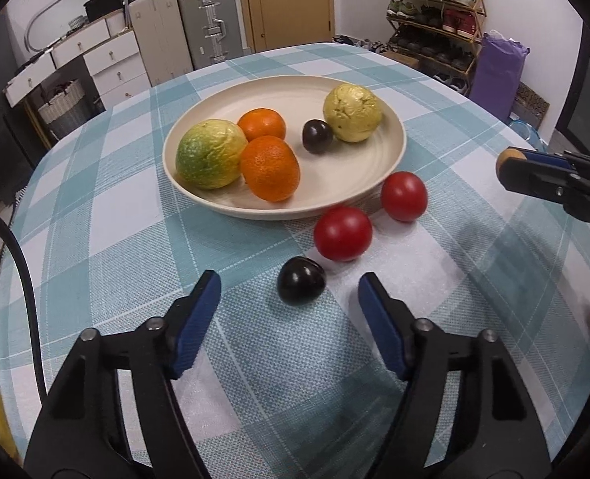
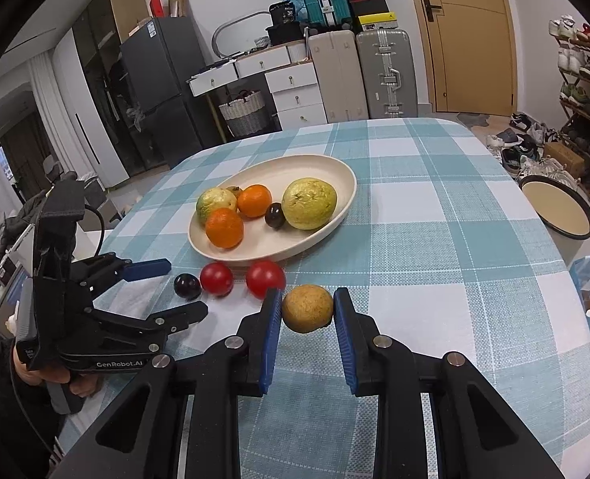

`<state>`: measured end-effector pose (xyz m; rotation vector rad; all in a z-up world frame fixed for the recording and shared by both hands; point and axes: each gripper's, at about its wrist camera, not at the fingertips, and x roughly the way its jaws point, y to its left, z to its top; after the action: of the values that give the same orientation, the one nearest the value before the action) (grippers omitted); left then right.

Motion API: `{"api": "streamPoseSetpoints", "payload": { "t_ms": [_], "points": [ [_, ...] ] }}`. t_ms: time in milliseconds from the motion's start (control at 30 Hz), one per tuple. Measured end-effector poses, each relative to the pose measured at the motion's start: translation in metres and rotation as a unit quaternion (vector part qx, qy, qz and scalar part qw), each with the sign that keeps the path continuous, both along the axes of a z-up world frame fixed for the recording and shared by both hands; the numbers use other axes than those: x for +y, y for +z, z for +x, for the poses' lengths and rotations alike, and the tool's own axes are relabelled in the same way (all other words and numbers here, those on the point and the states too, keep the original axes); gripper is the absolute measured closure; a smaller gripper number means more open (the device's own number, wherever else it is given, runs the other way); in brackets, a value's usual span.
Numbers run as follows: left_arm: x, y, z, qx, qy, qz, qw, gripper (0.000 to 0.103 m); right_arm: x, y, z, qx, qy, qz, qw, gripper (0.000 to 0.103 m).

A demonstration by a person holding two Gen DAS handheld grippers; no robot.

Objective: Organize fruits
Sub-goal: 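Grasp the small brown kiwi with the right tool while the left tool grasps a dark plum, then carry the kiwi and plum onto the plate and open both tools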

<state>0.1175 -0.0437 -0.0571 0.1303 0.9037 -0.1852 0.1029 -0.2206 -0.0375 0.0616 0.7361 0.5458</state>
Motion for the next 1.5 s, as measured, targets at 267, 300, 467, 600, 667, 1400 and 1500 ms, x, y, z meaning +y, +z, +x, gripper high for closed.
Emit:
{"api": "streamPoseSetpoints", "payload": {
  "t_ms": [267,300,467,600,667,1400,1500],
  "points": [
    [-0.003,0.001,0.000,0.008,-0.009,-0.019,0.9997,0.067,-0.003,0.005,-0.003,-0.005,-0.003,0.009,1.000,0.076],
    [-0.004,0.002,0.000,0.008,-0.012,-0.020,0.9997,0.069,-0.003,0.006,-0.002,-0.004,-0.003,0.009,1.000,0.076],
    [-0.005,0.003,-0.001,0.005,-0.016,-0.012,0.9998,0.081,-0.002,0.007,-0.003,-0.007,-0.005,0.008,1.000,0.076],
    [-0.002,0.003,-0.002,0.005,-0.016,-0.020,0.9997,0.081,-0.002,0.008,-0.003,-0.007,-0.006,0.007,1.000,0.076],
    [-0.001,0.005,-0.003,0.001,-0.014,-0.020,0.9997,0.081,-0.002,0.008,-0.003,-0.006,-0.005,0.007,1.000,0.076],
    [0.013,0.037,-0.018,-0.074,0.002,-0.065,0.9952,0.082,0.007,-0.004,0.007,-0.001,-0.003,-0.011,1.000,0.076],
    [0.012,0.040,-0.011,-0.079,0.003,-0.074,0.9942,0.082,0.009,0.001,0.010,-0.007,-0.004,-0.013,1.000,0.076]
  ]
}}
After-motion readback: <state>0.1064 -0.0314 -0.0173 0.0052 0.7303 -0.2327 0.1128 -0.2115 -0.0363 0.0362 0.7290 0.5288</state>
